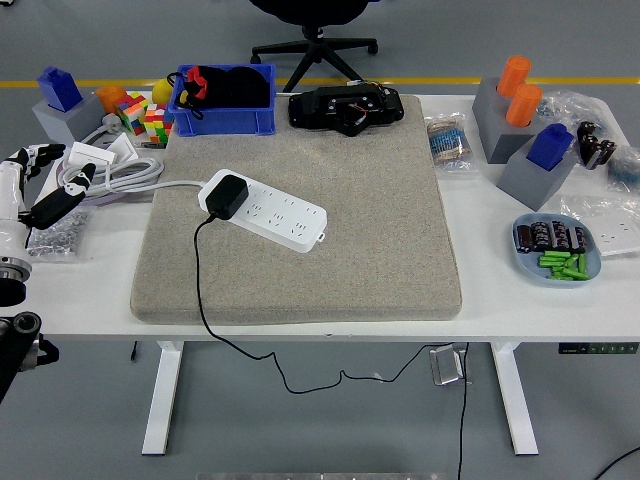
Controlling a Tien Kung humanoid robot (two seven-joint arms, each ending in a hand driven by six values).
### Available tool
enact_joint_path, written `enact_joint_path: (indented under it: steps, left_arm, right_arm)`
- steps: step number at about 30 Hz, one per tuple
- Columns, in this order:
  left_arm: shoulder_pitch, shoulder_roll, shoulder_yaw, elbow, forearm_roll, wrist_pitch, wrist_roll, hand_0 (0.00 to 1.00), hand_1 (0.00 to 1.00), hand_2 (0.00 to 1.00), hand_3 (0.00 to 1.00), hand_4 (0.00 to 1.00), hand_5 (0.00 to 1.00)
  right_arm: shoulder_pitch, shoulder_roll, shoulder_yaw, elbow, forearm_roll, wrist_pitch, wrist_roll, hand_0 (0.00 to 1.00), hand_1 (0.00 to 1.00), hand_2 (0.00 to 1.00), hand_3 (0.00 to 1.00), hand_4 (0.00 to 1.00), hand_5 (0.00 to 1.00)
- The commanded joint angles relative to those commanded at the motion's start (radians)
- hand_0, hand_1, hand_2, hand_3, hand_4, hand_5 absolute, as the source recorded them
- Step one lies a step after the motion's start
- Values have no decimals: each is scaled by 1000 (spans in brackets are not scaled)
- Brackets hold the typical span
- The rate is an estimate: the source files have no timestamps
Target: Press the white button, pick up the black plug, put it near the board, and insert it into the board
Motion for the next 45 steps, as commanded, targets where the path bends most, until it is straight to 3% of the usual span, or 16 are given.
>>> enact_joint_path:
  steps: [45]
  left_arm:
    - [15,-3,-3,-3,2,-18,17,832,820,748,710,795,359]
  right_arm:
    - [17,13,-7,-14,-4,6,-7,781,675,651,602,652,427]
